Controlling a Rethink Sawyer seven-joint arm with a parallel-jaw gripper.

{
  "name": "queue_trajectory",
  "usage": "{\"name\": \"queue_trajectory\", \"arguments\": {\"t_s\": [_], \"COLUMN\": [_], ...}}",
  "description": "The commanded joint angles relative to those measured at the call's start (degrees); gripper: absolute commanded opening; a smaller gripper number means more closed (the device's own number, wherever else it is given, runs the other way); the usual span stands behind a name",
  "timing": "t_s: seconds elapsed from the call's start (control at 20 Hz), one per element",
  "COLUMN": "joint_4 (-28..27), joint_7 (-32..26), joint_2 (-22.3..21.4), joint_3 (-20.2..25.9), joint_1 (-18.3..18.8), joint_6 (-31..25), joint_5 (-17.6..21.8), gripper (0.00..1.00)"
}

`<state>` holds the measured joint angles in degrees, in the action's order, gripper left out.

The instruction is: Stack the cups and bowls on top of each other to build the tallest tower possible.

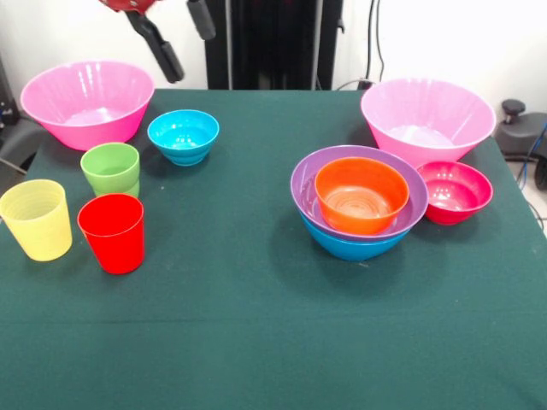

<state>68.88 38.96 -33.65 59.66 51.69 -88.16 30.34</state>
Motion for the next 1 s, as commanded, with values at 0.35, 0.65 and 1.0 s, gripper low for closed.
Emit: {"name": "queue_trajectory", "arguments": {"t_s": [0.35,0.65,1.0], "joint_4": [-9.86,-8.58,-9.33], "joint_7": [-27.68,-25.97,-25.28], "joint_2": [5.94,5.85,5.79], "joint_3": [-2.99,-3.58,-3.93], "joint_1": [-1.26,-1.47,-2.13], "joint_6": [-10.97,-7.92,-8.02], "joint_5": [5.51,5.33,5.08], "gripper": [1.0,1.0,1.0]}}
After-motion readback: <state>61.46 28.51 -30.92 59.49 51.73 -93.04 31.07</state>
